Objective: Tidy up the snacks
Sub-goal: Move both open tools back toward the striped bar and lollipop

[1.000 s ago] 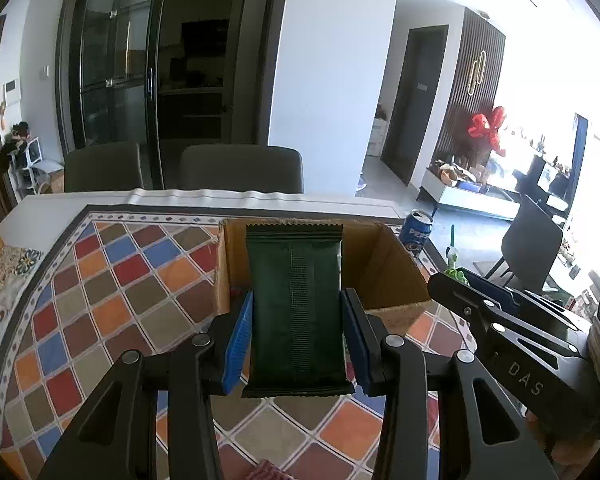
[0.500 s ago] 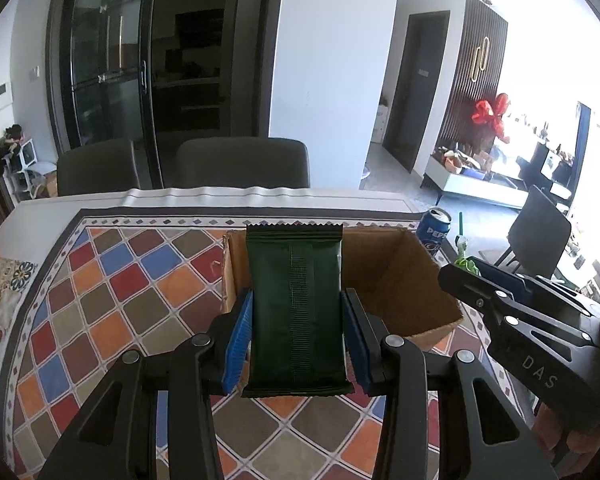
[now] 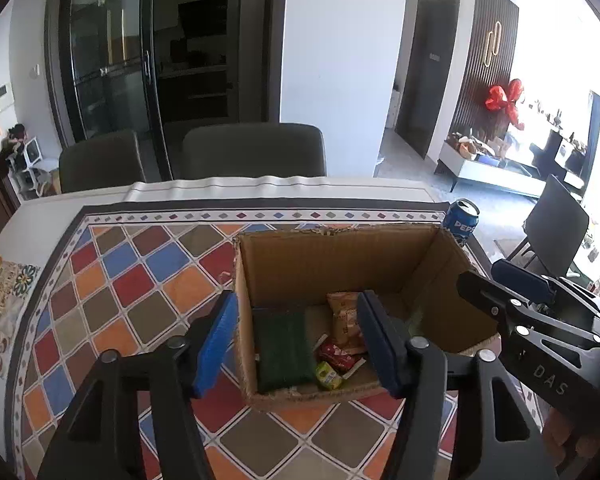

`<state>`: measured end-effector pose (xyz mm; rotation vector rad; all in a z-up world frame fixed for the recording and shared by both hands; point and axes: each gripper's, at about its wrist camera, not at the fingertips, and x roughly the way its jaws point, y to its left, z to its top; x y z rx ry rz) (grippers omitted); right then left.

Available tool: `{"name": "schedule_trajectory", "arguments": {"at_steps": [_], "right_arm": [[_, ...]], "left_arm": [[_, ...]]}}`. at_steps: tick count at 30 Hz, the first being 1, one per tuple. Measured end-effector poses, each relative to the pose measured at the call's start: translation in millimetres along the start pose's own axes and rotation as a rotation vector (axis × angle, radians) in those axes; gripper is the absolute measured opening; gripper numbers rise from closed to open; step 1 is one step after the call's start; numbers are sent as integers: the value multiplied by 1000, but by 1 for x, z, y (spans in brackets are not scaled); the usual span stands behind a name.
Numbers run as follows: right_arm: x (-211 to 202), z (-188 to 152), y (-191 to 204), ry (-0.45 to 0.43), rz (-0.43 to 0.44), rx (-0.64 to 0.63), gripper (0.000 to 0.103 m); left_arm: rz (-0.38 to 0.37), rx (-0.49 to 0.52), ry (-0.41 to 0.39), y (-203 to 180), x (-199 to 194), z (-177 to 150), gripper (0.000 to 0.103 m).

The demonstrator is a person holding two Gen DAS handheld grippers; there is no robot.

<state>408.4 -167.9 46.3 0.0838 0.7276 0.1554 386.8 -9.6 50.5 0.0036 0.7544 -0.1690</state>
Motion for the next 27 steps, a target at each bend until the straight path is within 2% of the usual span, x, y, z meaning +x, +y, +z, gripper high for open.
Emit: {"name": "schedule_trajectory", "arguments": {"at_steps": [15, 27], "right_arm": [[-59, -44, 11, -54, 44, -3, 48], [-99, -86, 23, -54, 53, -21, 48]], "left_arm": [[-28, 34, -76, -8, -73, -46, 68], [-35, 58, -70, -12, -108, -95, 73]]}}
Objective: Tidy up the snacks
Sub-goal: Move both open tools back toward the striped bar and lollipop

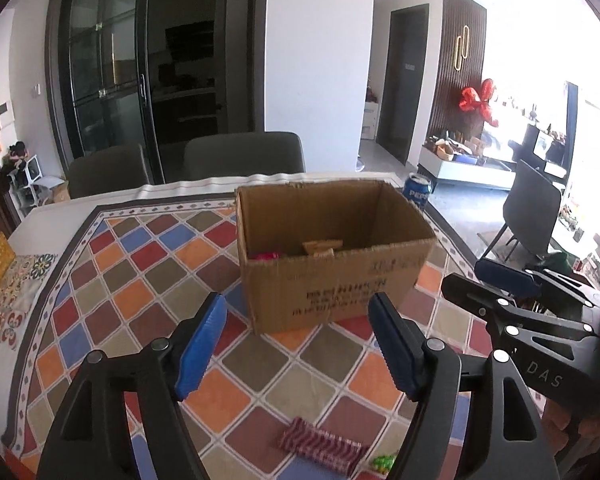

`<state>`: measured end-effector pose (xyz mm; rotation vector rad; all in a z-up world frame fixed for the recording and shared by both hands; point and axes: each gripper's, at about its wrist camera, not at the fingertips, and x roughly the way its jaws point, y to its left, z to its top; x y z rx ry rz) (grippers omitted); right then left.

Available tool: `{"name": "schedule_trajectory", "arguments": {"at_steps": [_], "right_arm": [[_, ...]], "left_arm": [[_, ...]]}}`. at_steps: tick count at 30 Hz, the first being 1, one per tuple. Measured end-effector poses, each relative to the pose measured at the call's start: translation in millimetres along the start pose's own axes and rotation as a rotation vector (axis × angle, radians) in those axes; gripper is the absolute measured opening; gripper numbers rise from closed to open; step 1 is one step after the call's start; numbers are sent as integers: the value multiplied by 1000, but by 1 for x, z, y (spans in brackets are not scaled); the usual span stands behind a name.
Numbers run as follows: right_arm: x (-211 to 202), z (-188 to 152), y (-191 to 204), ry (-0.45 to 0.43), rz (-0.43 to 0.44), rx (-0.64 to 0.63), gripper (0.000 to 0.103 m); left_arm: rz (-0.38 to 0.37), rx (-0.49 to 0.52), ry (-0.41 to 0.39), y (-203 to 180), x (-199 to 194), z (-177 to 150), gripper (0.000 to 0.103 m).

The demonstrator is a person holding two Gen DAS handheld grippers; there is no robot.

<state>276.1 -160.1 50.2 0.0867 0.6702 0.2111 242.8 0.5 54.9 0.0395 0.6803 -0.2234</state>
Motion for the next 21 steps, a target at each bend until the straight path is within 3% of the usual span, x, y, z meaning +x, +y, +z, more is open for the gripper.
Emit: {"name": "schedule_trajectory", "arguments": {"at_steps": [21], "right_arm": [[-3, -80, 13, 187, 19, -18, 48]], "left_arm": [[-35, 13, 134, -4, -5, -85, 77]]}}
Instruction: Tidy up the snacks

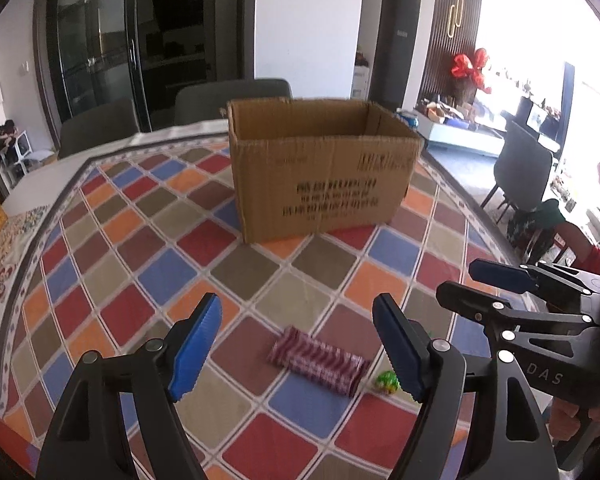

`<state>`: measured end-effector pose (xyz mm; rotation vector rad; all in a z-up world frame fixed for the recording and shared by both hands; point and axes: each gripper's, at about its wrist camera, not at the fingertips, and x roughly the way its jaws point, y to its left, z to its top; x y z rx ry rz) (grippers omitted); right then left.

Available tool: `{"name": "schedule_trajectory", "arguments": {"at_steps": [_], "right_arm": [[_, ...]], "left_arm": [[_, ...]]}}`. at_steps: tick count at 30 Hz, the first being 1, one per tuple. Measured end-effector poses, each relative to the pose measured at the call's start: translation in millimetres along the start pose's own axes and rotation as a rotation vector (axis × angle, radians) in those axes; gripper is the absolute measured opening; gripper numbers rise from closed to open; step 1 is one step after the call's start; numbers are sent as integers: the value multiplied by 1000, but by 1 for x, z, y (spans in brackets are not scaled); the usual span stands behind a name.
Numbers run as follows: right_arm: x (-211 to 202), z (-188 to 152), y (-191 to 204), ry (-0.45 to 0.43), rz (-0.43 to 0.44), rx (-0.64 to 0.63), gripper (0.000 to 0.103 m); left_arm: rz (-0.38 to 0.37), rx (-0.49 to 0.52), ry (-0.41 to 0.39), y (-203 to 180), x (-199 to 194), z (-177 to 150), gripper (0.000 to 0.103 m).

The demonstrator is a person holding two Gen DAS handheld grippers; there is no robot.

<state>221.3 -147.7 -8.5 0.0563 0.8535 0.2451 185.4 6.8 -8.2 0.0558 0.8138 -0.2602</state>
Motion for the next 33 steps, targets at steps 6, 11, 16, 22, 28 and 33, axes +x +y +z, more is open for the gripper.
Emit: {"name": "schedule_trajectory", "arguments": {"at_steps": [6, 11, 16, 22, 28, 33], "right_arm": [[13, -30, 6, 105, 8, -8, 48], [24, -53, 6, 181, 28, 0, 48], [39, -66, 7, 230, 53, 0, 48], [55, -74, 10, 265, 78, 0, 48], [66, -77, 11, 279, 79, 8, 47], [71, -77, 16, 281, 69, -5, 43]], "left_arm": [[-16, 13, 65, -2, 12, -25, 77], [-21, -10, 126, 2, 23, -46, 77], [-21, -45, 170, 8, 35, -59, 77], [-15, -48, 188, 12, 47, -66, 77], [-41, 55, 185, 9, 58, -65, 77], [-78, 184, 176, 4, 64, -61, 88]]}}
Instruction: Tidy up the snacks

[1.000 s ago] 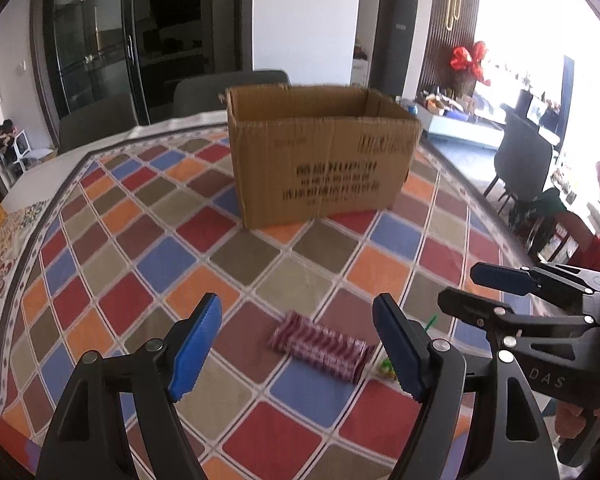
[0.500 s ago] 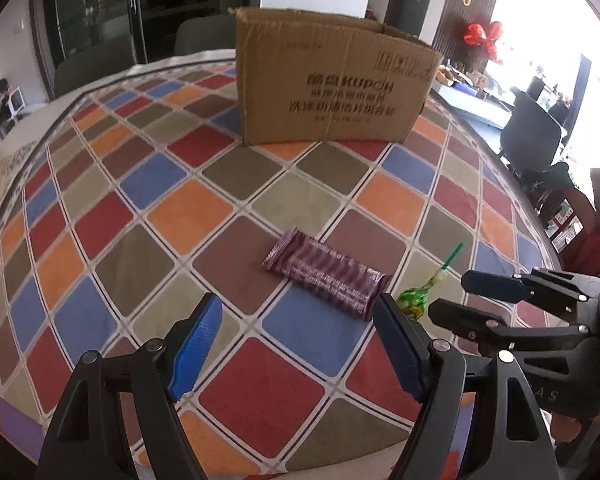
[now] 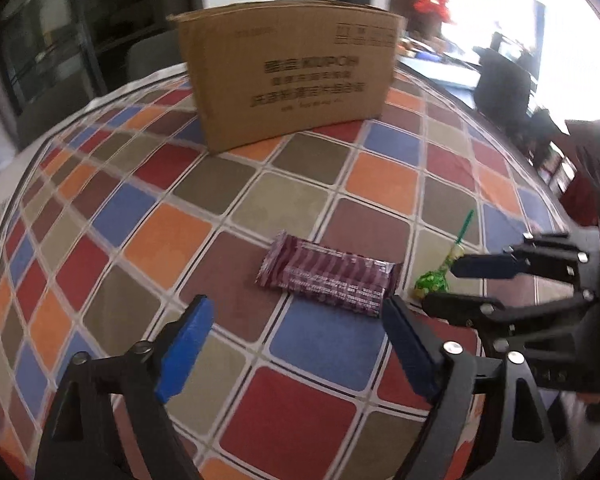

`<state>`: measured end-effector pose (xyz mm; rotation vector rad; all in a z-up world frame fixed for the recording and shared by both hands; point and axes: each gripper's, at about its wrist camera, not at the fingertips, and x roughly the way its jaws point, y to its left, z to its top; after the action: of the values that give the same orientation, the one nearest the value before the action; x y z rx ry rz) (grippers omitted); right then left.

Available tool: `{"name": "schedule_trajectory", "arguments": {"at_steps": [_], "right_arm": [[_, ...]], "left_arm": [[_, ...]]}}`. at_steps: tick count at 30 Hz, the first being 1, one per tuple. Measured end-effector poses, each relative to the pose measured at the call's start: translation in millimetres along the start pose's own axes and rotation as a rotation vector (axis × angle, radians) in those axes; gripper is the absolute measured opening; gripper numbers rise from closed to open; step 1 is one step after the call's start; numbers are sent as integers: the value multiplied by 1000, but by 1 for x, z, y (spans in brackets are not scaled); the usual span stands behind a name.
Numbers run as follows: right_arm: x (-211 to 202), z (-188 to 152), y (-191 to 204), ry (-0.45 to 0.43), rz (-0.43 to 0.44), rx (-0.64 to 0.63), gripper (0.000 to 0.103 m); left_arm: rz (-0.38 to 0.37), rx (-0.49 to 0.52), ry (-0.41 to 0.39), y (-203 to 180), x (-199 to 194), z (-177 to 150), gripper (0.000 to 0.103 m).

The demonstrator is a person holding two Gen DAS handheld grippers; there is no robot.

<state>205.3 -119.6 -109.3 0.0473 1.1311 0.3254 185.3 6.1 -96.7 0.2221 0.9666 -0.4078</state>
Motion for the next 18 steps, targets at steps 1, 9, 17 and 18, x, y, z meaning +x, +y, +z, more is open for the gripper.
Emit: {"name": "schedule_trajectory", "arguments": {"at_steps": [1, 9, 17, 18], "right_arm": [[1, 0, 1, 0, -3, -2, 41], [11, 1, 1, 15, -9, -6, 27], [1, 1, -10, -5, -47, 42, 27], [0, 1, -10, -7, -55, 38, 27]], "left_arm": [[-11, 30, 5, 0, 2, 1, 89], [-78, 148, 27, -3, 16, 10, 96], [-114, 270, 52, -20, 33, 19, 102], [-121, 275, 63, -21, 36, 20, 102]]}}
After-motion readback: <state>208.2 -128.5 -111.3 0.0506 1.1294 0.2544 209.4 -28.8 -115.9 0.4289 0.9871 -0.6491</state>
